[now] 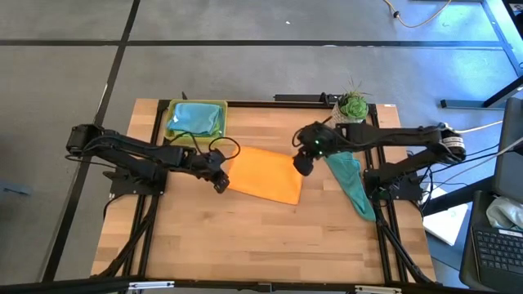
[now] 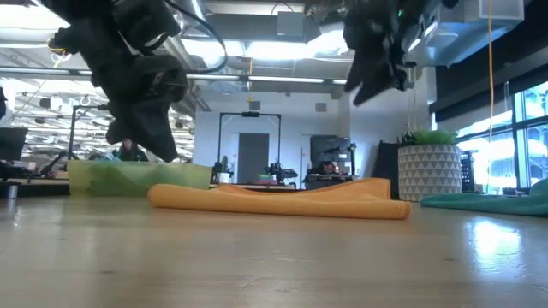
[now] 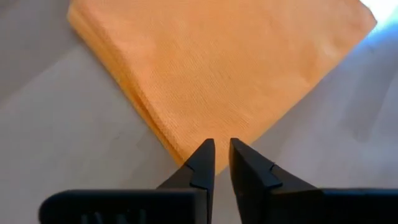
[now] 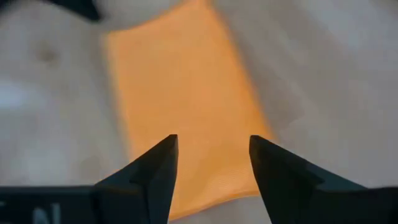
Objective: Fold microfiber towels
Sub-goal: Fold the orange towel
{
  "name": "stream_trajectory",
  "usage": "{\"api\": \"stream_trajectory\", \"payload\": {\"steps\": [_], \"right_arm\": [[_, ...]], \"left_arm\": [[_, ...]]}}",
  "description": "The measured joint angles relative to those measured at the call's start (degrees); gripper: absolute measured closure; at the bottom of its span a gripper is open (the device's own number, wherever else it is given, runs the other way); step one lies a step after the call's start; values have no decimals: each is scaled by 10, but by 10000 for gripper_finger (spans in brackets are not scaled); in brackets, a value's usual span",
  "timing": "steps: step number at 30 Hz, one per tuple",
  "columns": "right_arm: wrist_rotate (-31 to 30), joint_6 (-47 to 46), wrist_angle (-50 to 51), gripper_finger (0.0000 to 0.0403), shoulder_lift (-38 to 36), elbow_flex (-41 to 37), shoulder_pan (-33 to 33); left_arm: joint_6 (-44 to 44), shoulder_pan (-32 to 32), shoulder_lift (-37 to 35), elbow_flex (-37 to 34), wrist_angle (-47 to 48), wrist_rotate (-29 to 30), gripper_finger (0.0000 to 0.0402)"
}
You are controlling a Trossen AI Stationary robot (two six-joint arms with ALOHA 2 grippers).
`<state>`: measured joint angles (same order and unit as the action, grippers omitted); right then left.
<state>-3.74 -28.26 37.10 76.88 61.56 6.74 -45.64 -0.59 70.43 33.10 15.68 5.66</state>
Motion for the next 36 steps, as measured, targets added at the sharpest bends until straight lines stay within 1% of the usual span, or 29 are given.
{"api": "stream_trajectory", "payload": {"steps": [2, 4, 8, 10, 12, 15, 18, 21, 24, 26, 29, 33, 36], "right_arm": [[22, -26, -1, 203, -8, 0, -20], [23, -53, 8, 204, -14, 0, -44], [13, -102, -6, 204, -23, 0, -92], [5, -109, -7, 204, -23, 0, -109], [-12, -112, -7, 204, -22, 0, -123], [-39, -125, -7, 204, -19, 0, -135], [-56, -136, -9, 204, -17, 0, -139], [-57, -137, -11, 204, -16, 0, -141], [-57, -137, -13, 204, -16, 0, -141], [-57, -140, -13, 204, -16, 0, -141], [-57, -152, -13, 204, -16, 0, -141], [-57, -156, -14, 204, -16, 0, -141], [-57, -166, -13, 204, -16, 0, -141]], "left_arm": [[-31, 2, 0, -7, -11, -2, 351], [-54, 11, 0, -15, -8, -8, 337], [-104, 44, 0, -23, 13, -93, 306], [-112, 55, 0, -23, 27, -116, 292], [-110, 64, 0, -23, 43, -128, 280], [-105, 76, 0, -23, 61, -121, 268], [-104, 87, 0, -23, 27, -119, 263], [-108, 106, 0, -23, -15, -132, 262], [-108, 122, 8, -23, -12, -147, 262], [-108, 126, 17, -23, 13, -147, 262], [-108, 125, 36, -23, 12, -148, 262], [-110, 125, 48, -23, -30, -168, 262], [-113, 124, 48, -23, -43, -175, 262]]}}
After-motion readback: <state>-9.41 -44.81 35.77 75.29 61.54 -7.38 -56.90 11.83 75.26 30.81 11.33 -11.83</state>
